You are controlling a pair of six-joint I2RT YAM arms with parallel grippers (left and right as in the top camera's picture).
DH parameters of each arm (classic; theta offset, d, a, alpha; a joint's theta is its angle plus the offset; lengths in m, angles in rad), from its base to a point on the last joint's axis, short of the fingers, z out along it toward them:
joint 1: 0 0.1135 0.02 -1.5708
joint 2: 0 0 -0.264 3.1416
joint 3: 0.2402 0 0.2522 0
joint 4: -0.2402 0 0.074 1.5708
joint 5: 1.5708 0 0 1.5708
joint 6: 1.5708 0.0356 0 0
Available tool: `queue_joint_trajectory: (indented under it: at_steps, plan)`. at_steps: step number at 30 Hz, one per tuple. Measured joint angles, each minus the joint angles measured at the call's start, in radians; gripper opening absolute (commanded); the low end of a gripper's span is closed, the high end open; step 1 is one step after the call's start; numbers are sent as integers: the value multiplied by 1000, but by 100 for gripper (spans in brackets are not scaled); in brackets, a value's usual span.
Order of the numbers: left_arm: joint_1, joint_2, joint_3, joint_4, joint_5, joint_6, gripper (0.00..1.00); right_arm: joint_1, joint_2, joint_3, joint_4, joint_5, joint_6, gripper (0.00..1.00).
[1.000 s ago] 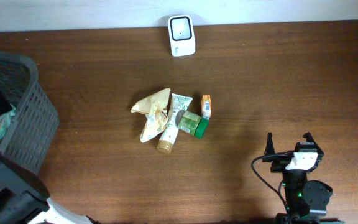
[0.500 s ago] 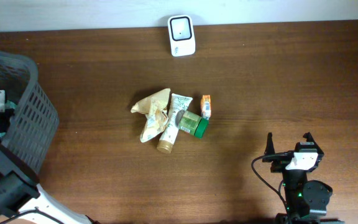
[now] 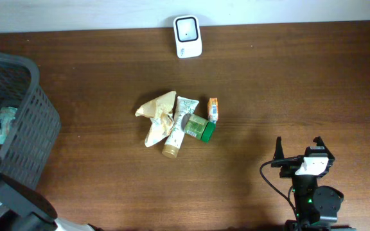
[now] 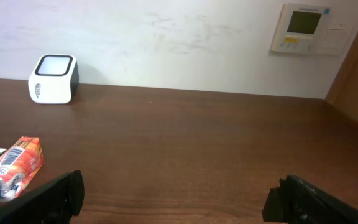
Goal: Scan the item barcode
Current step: 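Reach into the basket and grasp the mint-green packet, left gripper, then place the mint-green packet left of the paper bag, left gripper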
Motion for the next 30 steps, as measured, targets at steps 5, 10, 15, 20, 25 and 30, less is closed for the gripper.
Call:
queue_joint_trajectory:
  at_steps: [5,10,15,20,25,30]
  plan:
    - [0,115,-4,-3,27,134,56,0,0,0,0,0,0,98]
    - [0,275,-9,118,33,228,61,0,0,0,0,0,0,98]
    - [1,324,-8,240,33,290,42,0,0,0,0,0,0,98]
    - [1,332,-1,250,21,316,8,0,0,0,0,0,0,98]
    - [-3,319,5,217,22,279,5,0,0,0,0,0,0,98]
    - [-6,84,-19,189,87,139,5,0,0,0,0,0,0,98]
